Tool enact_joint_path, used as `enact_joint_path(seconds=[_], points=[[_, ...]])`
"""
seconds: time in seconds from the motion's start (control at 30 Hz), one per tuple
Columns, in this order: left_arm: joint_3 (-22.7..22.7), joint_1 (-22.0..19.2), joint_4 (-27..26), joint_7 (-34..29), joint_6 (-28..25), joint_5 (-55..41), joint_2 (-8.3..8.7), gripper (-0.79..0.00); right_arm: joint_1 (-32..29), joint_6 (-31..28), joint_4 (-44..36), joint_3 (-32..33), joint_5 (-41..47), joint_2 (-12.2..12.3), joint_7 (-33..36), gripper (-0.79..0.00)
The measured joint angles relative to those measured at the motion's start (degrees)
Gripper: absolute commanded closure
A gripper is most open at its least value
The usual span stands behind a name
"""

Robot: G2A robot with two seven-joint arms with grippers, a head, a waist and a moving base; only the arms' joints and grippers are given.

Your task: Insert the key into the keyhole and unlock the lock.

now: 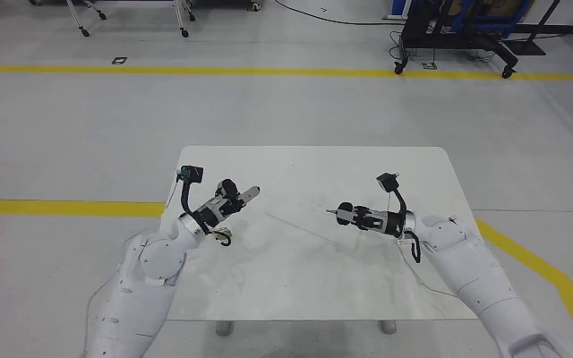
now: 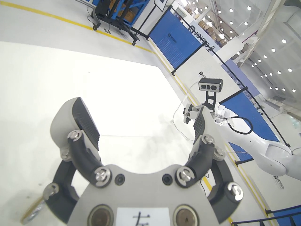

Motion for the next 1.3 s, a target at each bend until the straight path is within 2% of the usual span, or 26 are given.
enact_joint_path(seconds=[0.1, 0.23, 0.4, 0.6, 0.77, 0.9, 1.0, 1.17, 1.3], points=[[-4.85, -0.15, 1.76, 0.89, -3.77, 13.53, 1.44, -0.785, 0.00, 0.00, 0.00, 0.00, 0.00, 0.00, 0.00, 0.000], [-6.57, -0.75, 5.62, -0.60, -11.66, 24.63, 2.58, -0.785, 0.00, 0.00, 0.00, 0.00, 0.00, 0.00, 0.00, 0.000], [-7.18, 0.75, 5.28, -5.08, -17.61, 24.83, 3.48, -0.785, 0.00, 0.00, 0.00, 0.00, 0.00, 0.00, 0.00, 0.000], [-6.55, 4.05, 2.02, -9.02, -20.90, 27.72, 4.34, -0.785, 0.00, 0.00, 0.00, 0.00, 0.00, 0.00, 0.00, 0.000], [-5.60, 6.26, 0.71, -8.92, -22.77, 31.76, 4.84, -0.785, 0.00, 0.00, 0.00, 0.00, 0.00, 0.00, 0.00, 0.000], [-4.24, 6.73, 0.89, -6.06, -21.53, 37.29, 5.00, -0.785, 0.00, 0.00, 0.00, 0.00, 0.00, 0.00, 0.00, 0.000], [-2.35, 6.27, 2.39, -3.45, -21.03, 40.88, 4.96, -0.693, 0.00, 0.00, 0.00, 0.00, 0.00, 0.00, 0.00, 0.000], [0.13, 4.96, 4.71, 0.11, -18.59, 46.46, 4.89, -0.622, 0.00, 0.00, 0.00, 0.00, 0.00, 0.00, 0.00, 0.000], [1.62, 3.69, 7.29, 3.87, -16.70, 48.41, 4.76, -0.471, 0.00, 0.00, 0.00, 0.00, 0.00, 0.00, 0.00, 0.000]])
